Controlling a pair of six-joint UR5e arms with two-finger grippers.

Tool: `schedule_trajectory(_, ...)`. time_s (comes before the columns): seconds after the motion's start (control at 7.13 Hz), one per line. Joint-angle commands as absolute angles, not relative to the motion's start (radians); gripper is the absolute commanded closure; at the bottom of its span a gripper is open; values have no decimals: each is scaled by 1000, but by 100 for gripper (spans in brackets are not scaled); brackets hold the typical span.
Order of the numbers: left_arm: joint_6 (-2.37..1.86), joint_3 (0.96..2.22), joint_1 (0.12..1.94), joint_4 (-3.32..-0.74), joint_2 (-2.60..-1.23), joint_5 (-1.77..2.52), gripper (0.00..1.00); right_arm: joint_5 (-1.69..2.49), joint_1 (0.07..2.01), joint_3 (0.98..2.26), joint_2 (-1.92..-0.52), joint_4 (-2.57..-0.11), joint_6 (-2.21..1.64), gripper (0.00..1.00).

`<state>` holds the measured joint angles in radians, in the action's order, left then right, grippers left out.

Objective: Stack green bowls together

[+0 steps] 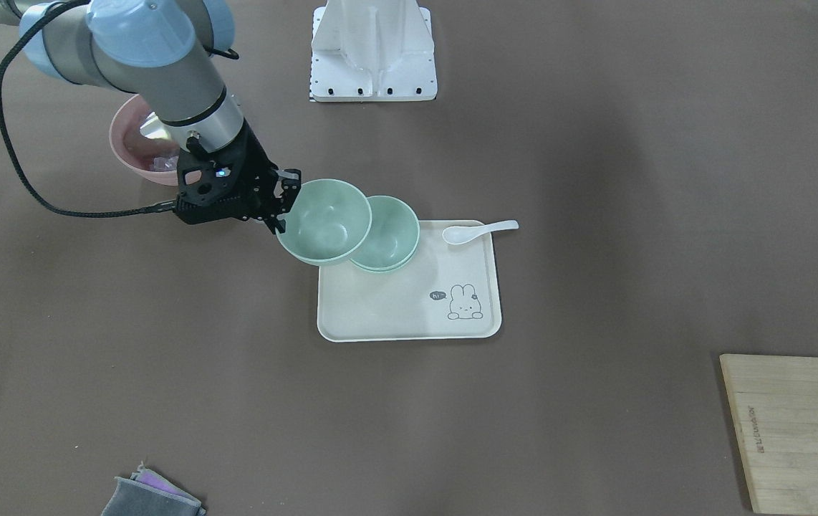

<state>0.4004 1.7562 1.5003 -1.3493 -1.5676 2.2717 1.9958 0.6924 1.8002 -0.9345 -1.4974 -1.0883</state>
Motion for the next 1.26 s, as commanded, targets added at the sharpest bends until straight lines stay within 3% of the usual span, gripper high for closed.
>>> schedule_trajectory(0.0,402,1743,1500,-1353,-1546,2273,2,1936,620,1763,-861,-1525,-1141,100)
schedule_trajectory(0.56,403,1736,1499,-1355,-1537,2273,2,1931,594,1665,-842,-1519,-1124,100)
schedule_trajectory(1.12,403,1736,1499,-1355,-1537,2272,2,1931,584,1655,-848,-1517,-1123,100)
